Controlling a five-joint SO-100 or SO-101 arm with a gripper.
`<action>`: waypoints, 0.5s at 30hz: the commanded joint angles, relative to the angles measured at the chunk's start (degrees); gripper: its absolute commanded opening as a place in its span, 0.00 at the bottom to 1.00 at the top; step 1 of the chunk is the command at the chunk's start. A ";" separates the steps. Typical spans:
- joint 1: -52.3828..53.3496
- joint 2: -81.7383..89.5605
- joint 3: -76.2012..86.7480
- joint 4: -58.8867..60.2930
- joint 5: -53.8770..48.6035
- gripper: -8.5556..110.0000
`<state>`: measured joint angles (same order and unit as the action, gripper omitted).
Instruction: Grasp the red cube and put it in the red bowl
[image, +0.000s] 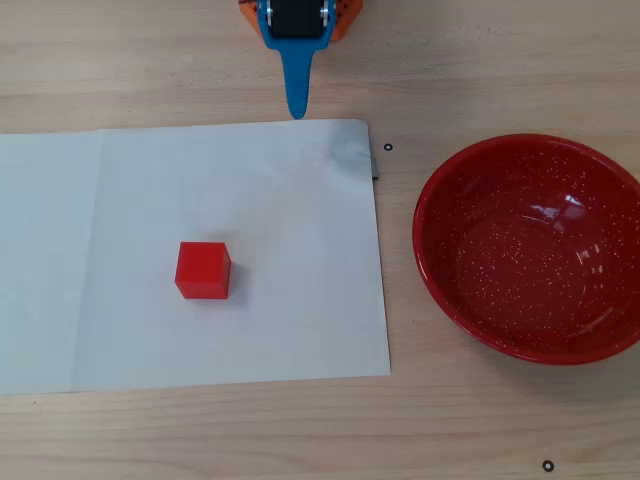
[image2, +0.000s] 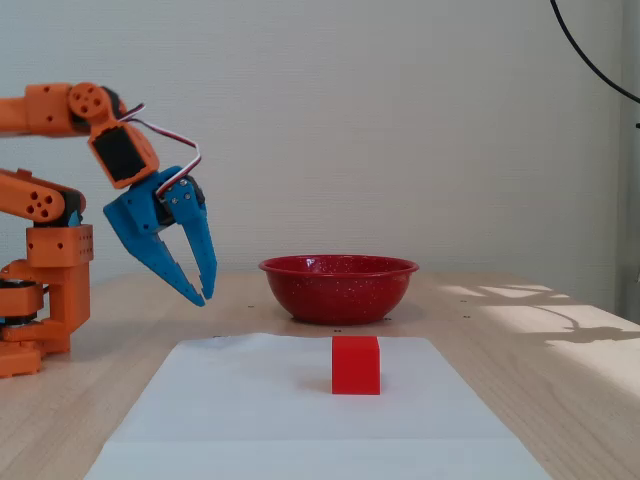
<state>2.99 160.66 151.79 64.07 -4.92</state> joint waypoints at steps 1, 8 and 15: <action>-1.93 -3.43 -11.16 2.11 1.85 0.08; -5.19 -16.00 -26.72 7.82 4.48 0.08; -9.58 -29.18 -41.48 13.89 8.61 0.08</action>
<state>-4.66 132.45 119.09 76.55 2.11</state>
